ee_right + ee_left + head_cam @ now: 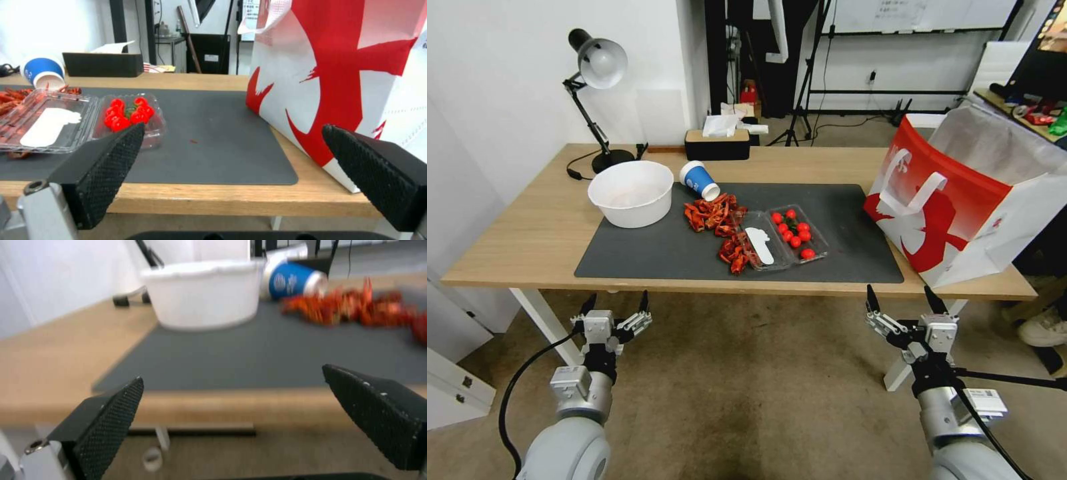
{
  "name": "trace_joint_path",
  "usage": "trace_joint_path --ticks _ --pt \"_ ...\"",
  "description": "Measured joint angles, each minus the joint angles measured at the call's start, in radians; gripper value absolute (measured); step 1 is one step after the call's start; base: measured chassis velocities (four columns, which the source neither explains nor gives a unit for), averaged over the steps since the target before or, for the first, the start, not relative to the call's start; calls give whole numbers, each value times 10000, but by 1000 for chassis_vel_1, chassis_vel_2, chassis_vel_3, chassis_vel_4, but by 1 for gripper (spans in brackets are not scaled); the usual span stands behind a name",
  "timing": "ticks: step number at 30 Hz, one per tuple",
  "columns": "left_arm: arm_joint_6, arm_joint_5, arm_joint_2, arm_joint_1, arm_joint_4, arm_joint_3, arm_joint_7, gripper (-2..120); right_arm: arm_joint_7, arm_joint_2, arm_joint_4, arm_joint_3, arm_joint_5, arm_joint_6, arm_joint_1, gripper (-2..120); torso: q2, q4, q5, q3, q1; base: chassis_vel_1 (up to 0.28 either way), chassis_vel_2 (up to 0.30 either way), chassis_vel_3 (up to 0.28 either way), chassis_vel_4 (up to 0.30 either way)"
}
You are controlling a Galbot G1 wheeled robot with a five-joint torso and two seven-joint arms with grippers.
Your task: Pick up the trash from the table and place it into the takeout bag.
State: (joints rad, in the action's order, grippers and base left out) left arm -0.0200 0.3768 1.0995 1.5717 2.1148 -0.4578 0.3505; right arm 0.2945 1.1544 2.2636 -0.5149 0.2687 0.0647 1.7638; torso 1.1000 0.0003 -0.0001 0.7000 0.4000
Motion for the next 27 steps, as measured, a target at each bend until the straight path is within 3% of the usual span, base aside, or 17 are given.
trace_joint_path --ticks 2,3,6,7,9,10,12,14,16,17,18,20,22,23,24,27 --pt "-795 1004 -543 -1433 166 194 388 100 0 -22 -16 1 -17 -26 27 100 0 0 -3 1 0 0 0 0 0" --pt "-795 1004 -543 -1433 166 194 388 100 0 -22 -16 1 -17 -26 27 100 0 0 -3 1 0 0 0 0 0" --pt "-1682 2399 -1239 -3242 136 709 695 100 6 -20 -24 -20 -29 -32 93 100 -2 -12 2 1 1 0 0 0 0" --pt "-1682 2399 -1239 -3242 136 709 695 100 6 -20 -24 -20 -29 -32 93 100 -2 -12 2 1 1 0 0 0 0" --pt "-2230 3688 -1876 -5090 -410 1555 1051 100 23 -23 -12 -101 -37 -68 163 100 -2 -2 -2 2 1 0 0 0 0" --pt "-2230 3688 -1876 -5090 -410 1555 1051 100 23 -23 -12 -101 -37 -68 163 100 -2 -2 -2 2 1 0 0 0 0" --pt "-2668 4941 -2205 -7023 -1081 2444 1475 100 51 -27 23 -161 -40 -97 185 100 -2 -3 1 1 2 0 0 0 0" --pt "-2781 5303 -2227 -7589 -1322 2751 1607 100 58 -26 26 -167 -41 -108 185 100 -2 -6 6 2 1 0 0 0 0" --pt "-3154 6111 -2142 -9142 -2190 3649 1860 100 73 -6 28 -182 -56 -163 187 100 -3 -2 -5 3 2 0 0 0 0" --pt "-3492 6660 -1937 -10177 -2823 4244 2047 100 87 21 27 -184 -73 -186 189 100 -2 -2 6 3 1 0 0 0 0" --pt "-3492 6660 -1937 -10177 -2823 4244 2047 100 87 21 27 -184 -73 -186 189 100 -2 -2 6 3 1 0 0 0 0" --pt "-3928 7648 -1435 -11731 -3936 5175 2438 100 99 45 19 -185 -92 -216 185 100 -3 -6 -1 3 2 0 0 0 0" --pt "-3979 7791 -1310 -12039 -4200 5382 2490 100 104 54 12 -188 -94 -223 181 100 -3 -8 7 2 2 0 0 0 0" --pt "-4066 8081 -934 -12774 -4915 5888 2546 100 117 75 -26 -196 -97 -232 171 100 -3 -6 5 3 2 0 0 0 0" --pt "-4066 8081 -934 -12774 -4915 5888 2546 100 117 75 -26 -196 -97 -232 171 100 -3 -6 5 3 2 0 0 0 0" --pt "-4305 8596 -208 -13862 -6224 6602 2778 100 129 132 -65 -206 -119 -249 164 100 -2 -4 4 1 2 0 0 0 0"
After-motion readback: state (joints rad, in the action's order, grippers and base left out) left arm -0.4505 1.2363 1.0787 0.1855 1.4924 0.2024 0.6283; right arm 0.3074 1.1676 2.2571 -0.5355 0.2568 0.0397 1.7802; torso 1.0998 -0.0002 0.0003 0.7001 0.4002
